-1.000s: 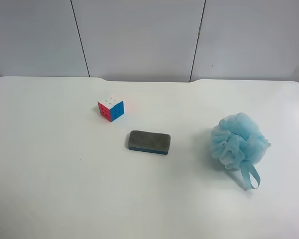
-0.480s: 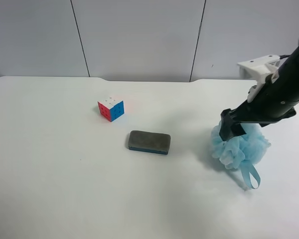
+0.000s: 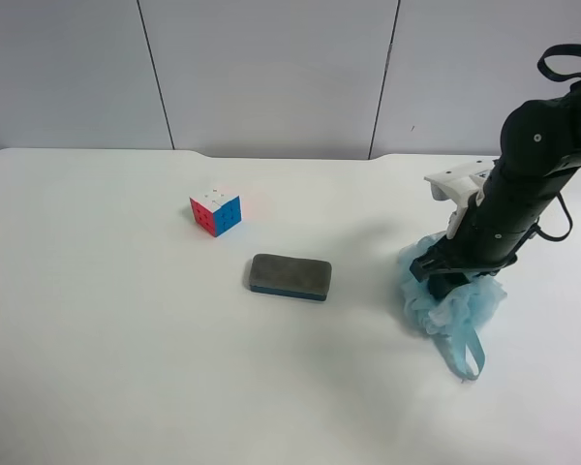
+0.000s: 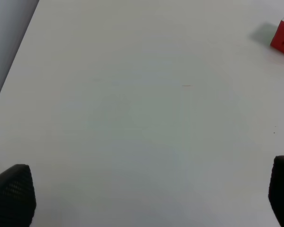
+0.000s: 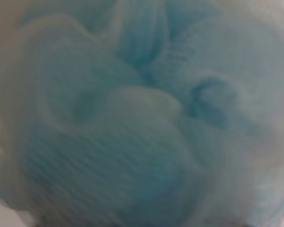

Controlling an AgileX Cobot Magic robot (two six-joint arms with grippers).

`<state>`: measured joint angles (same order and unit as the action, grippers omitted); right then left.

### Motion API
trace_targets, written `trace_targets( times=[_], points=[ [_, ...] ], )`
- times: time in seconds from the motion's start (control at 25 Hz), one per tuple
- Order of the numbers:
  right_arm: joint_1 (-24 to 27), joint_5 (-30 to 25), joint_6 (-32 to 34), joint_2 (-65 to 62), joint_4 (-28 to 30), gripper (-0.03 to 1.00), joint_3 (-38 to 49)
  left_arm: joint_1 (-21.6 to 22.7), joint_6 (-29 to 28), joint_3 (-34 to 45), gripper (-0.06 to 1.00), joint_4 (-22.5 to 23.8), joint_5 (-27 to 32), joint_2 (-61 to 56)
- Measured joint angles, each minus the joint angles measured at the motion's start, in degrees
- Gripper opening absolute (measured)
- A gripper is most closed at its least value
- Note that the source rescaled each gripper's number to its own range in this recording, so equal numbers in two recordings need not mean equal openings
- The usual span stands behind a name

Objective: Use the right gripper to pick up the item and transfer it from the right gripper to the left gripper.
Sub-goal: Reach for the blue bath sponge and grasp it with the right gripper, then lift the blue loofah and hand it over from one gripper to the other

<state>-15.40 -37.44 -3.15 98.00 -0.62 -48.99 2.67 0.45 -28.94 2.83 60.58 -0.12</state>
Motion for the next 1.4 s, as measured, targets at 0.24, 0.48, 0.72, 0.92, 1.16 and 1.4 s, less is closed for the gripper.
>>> trace_targets(
  times=[0.24, 0.48, 0.72, 0.92, 1.16, 1.4],
  points=[
    [0.0, -1.83, 0.0, -0.05, -0.23, 0.03, -1.28, 0.0, 0.0, 0.0, 1.0, 0.0, 0.05, 0.0],
    [0.0, -12.24, 0.0, -4.12, -0.41, 0.01, -8.31, 0.0, 0.0, 0.0, 1.0, 0.0, 0.05, 0.0],
    [0.0, -19.14, -0.64, -13.15, -2.02, 0.01, -12.41, 0.0, 0.0, 0.0, 1.0, 0.0, 0.05, 0.0],
    [0.0, -20.93, -5.55, -17.7, -9.53, 0.0, -12.6, 0.0, 0.0, 0.0, 1.0, 0.0, 0.05, 0.0],
    [-1.3, -21.14, -13.41, -18.8, -20.64, 0.0, -12.6, 0.0, 1.34, 0.0, 1.0, -1.1, 0.12, 1.8],
    [-10.38, -18.58, -15.05, -18.8, -22.32, 0.0, -12.63, -1.51, 10.06, -3.47, 1.0, -7.25, 2.02, 10.97]
  ],
)
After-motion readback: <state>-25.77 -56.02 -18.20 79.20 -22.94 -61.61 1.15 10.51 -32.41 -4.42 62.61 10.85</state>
